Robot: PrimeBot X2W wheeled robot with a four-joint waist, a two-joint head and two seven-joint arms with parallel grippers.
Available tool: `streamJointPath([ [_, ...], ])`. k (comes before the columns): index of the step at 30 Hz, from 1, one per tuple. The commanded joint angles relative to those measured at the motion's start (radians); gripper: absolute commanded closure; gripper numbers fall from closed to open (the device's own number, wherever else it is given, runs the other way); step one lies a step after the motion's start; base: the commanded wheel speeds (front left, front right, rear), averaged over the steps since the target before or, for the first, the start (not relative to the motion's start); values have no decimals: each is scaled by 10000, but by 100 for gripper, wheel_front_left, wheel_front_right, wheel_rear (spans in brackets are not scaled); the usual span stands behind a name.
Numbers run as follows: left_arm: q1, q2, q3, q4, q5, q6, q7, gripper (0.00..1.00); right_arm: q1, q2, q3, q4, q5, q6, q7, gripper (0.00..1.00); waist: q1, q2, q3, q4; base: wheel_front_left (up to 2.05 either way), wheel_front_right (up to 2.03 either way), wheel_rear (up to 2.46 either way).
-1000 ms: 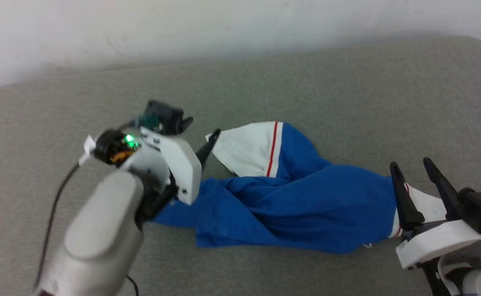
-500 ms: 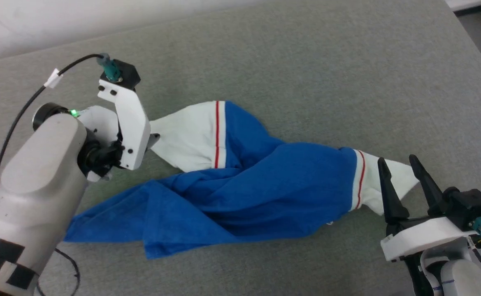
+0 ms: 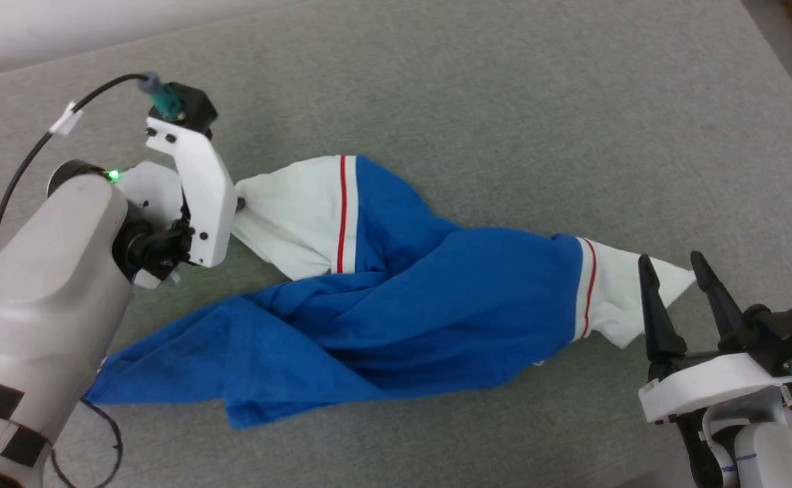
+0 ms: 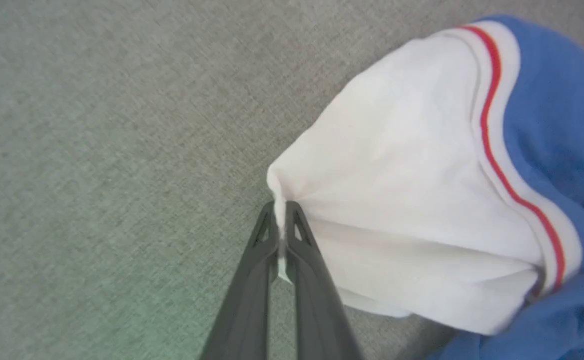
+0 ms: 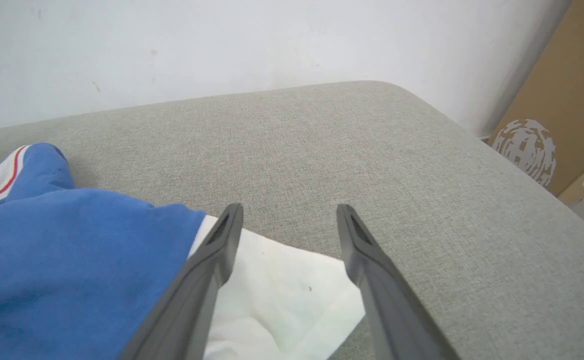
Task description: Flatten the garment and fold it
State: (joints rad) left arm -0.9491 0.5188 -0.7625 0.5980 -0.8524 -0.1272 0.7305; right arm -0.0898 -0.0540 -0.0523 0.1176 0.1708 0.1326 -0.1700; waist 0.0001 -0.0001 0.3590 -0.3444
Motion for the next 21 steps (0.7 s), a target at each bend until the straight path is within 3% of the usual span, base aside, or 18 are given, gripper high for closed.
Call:
streamJointPath([
  [1, 304, 56, 184, 241, 153, 91, -806, 100, -157, 36, -54, -69, -155, -19, 58, 0, -1, 1, -456, 511, 0, 0, 0],
  [2, 304, 56, 184, 241, 153, 91, -806, 100, -157, 36, -54, -69, -155, -19, 58, 0, -1, 1, -456, 511, 0, 0, 0],
  [12, 425, 802, 2000, 538, 152, 931, -5066, 100, 216, 37, -386, -525, -523, -19, 640, 0, -1, 1, -1456, 1940, 0, 0, 0],
  [18, 1261, 1296, 2661, 770, 51, 1583, -6445, 100, 436, 37, -390, -742, -614, -19, 940, 0, -1, 1, -1675, 2582, 0, 0, 0],
  [20, 1624, 1273, 2546, 852, 125, 1623, -6592, 0, 463, 37, -365, -774, -626, -19, 1023, 0, -1, 1, -1672, 2735, 0, 0, 0],
  [21, 1788, 1208, 2500, 886, 155, 1662, -6709, 0, 471, 37, -347, -780, -640, -19, 1062, 0, -1, 1, -1673, 2808, 0, 0, 0],
])
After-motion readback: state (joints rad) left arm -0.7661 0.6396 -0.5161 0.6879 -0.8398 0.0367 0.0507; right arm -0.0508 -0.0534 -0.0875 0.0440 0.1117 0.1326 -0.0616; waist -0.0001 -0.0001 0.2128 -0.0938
